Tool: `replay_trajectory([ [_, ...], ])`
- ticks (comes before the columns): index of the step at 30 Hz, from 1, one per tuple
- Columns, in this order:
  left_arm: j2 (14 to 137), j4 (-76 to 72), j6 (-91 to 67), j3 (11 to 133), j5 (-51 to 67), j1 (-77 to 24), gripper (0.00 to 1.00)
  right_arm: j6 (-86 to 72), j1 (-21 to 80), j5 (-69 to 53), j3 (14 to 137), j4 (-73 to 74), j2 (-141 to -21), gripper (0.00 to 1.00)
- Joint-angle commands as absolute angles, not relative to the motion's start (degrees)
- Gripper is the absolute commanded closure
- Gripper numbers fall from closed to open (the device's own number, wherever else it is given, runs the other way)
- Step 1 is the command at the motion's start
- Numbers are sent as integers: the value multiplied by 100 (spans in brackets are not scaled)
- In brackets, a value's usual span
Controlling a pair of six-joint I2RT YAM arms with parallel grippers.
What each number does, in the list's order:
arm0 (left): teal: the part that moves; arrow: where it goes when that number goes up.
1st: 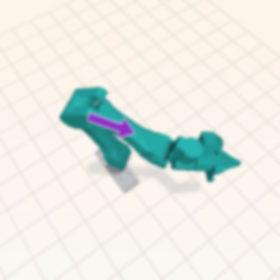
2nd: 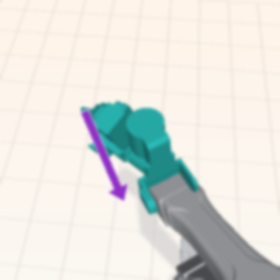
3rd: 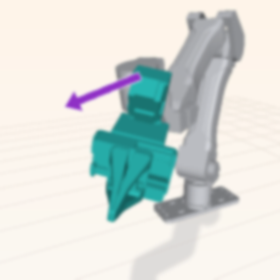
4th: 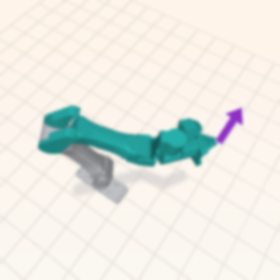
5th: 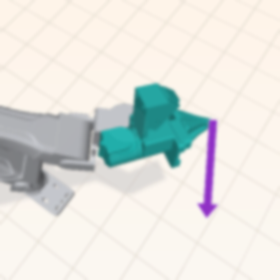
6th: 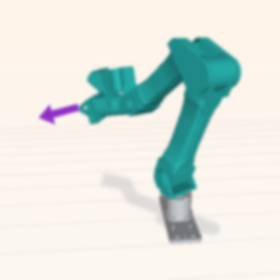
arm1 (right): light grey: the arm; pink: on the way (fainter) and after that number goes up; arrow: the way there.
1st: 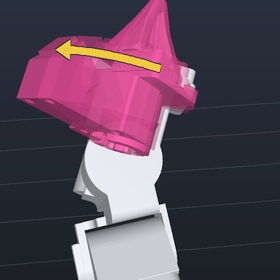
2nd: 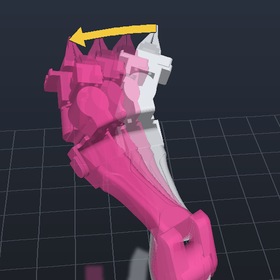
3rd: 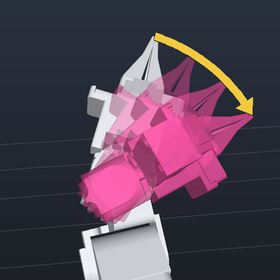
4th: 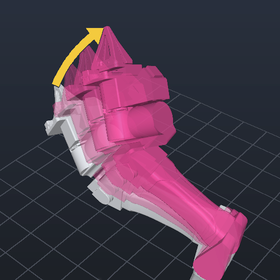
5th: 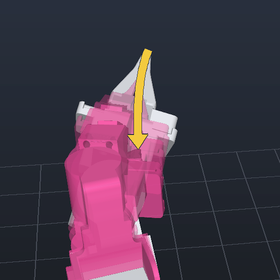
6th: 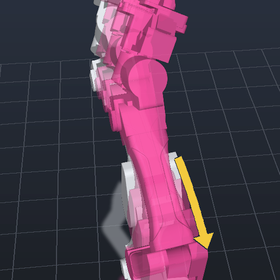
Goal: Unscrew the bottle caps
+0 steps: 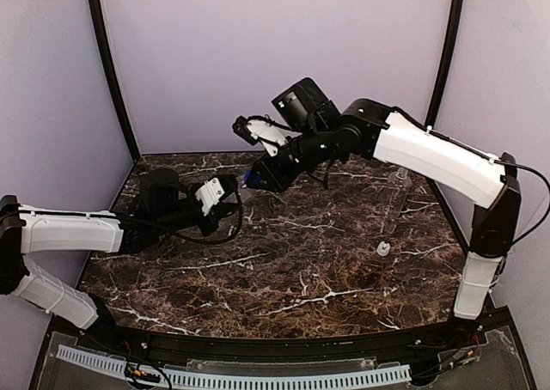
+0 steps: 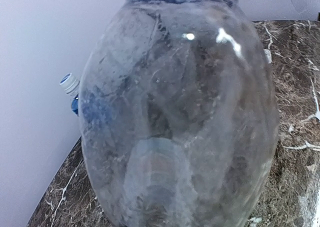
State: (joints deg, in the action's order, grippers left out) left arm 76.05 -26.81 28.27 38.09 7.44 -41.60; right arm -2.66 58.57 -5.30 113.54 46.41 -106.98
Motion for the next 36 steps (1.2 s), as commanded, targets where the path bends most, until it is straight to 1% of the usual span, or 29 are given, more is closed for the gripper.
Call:
replay_trajectory([
  [1, 7567, -2014, 3270, 3764, 2132, -4200, 83, 2127, 6325, -425, 10453, 4396, -10311, 100],
  [2, 7554, -1877, 3452, 3767, 2539, -4196, 83, 2715, 6473, -453, 10179, 4369, -10197, 100],
  [4, 7538, -1348, 3708, 3773, 2994, -4194, 83, 3832, 6660, -575, 9558, 4173, -9888, 100],
  [7, 7535, -953, 4149, 3752, 3437, -4194, 83, 5263, 6714, -974, 8753, 3542, -9379, 100],
  [9, 7529, -733, 4385, 3726, 3673, -4198, 83, 6057, 6708, -1099, 8474, 3237, -9230, 100],
  [15, 7496, -508, 4445, 3764, 3843, -4199, 83, 7890, 6703, -979, 8739, 3322, -9451, 100],
  [19, 7416, -557, 4326, 3764, 3766, -4198, 84, 8159, 6701, -891, 8874, 3449, -9546, 100],
  [20, 7408, -583, 4290, 3756, 3745, -4200, 84, 8153, 6703, -867, 8865, 3450, -9534, 96],
  [21, 7378, -604, 4221, 3750, 3736, -4201, 84, 8125, 6707, -843, 8853, 3446, -9529, 89],
  [22, 7367, -658, 4185, 3746, 3711, -4197, 84, 8069, 6714, -813, 8832, 3428, -9509, 81],
  [24, 7358, -761, 4072, 3744, 3671, -4201, 84, 7931, 6715, -748, 8731, 3282, -9433, 60],
  [26, 7371, -893, 3921, 3744, 3593, -4197, 84, 7769, 6707, -678, 8570, 3044, -9318, 44],
  [28, 7384, -1045, 3773, 3751, 3471, -4201, 84, 7523, 6711, -607, 8396, 2661, -9173, 36],
  [29, 7388, -1182, 3715, 3747, 3340, -4196, 84, 7365, 6710, -579, 8329, 2496, -9089, 30],
  [30, 7397, -1255, 3576, 3745, 3248, -4198, 84, 7187, 6708, -565, 8265, 2354, -8996, 26],
  [31, 7399, -1412, 3502, 3740, 3053, -4195, 84, 7005, 6711, -572, 8205, 2209, -8894, 11],
  [32, 7407, -1480, 3374, 3737, 2964, -4195, 84, 6819, 6709, -594, 8129, 2063, -8790, 3],
  [33, 7408, -1609, 3313, 3736, 2787, -4198, 84, 6616, 6700, -616, 8063, 1919, -8688, 2],
  [36, 7423, -1860, 2957, 3742, 2451, -4197, 84, 5770, 6669, -713, 7898, 1547, -8414, 1],
])
